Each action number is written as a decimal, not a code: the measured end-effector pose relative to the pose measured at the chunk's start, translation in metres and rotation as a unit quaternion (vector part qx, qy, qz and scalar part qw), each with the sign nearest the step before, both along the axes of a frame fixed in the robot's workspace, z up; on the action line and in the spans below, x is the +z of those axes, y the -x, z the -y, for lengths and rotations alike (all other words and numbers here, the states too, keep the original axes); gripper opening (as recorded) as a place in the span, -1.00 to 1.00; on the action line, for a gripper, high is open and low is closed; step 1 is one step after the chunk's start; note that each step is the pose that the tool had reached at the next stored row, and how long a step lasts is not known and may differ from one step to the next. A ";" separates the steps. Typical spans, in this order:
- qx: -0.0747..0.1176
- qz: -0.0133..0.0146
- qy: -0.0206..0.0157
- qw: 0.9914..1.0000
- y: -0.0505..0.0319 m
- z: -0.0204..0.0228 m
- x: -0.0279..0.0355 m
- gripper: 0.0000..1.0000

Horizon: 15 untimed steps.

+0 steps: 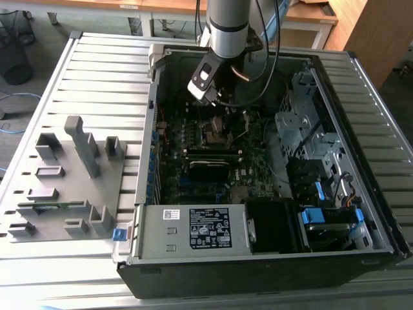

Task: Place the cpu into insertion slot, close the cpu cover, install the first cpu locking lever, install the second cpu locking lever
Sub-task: 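Place the cpu into insertion slot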

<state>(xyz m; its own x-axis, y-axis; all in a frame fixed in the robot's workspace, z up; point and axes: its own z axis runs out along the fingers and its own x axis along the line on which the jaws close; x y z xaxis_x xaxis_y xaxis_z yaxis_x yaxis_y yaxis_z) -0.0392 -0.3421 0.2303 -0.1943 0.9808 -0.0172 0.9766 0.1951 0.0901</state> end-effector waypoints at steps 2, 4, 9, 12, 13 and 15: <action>-0.018 0.000 0.000 1.000 0.0000 0.0000 -0.0002 0.07; -0.037 0.000 0.000 0.999 0.0000 0.0000 -0.0003 0.07; -0.079 0.000 0.000 0.997 0.0000 0.0000 -0.0007 0.07; -0.093 0.000 0.000 0.996 0.0000 0.0000 -0.0008 0.07; -0.093 0.000 0.000 0.996 0.0000 0.0000 -0.0008 0.07; -0.093 0.000 0.000 0.996 0.0000 0.0000 -0.0008 0.07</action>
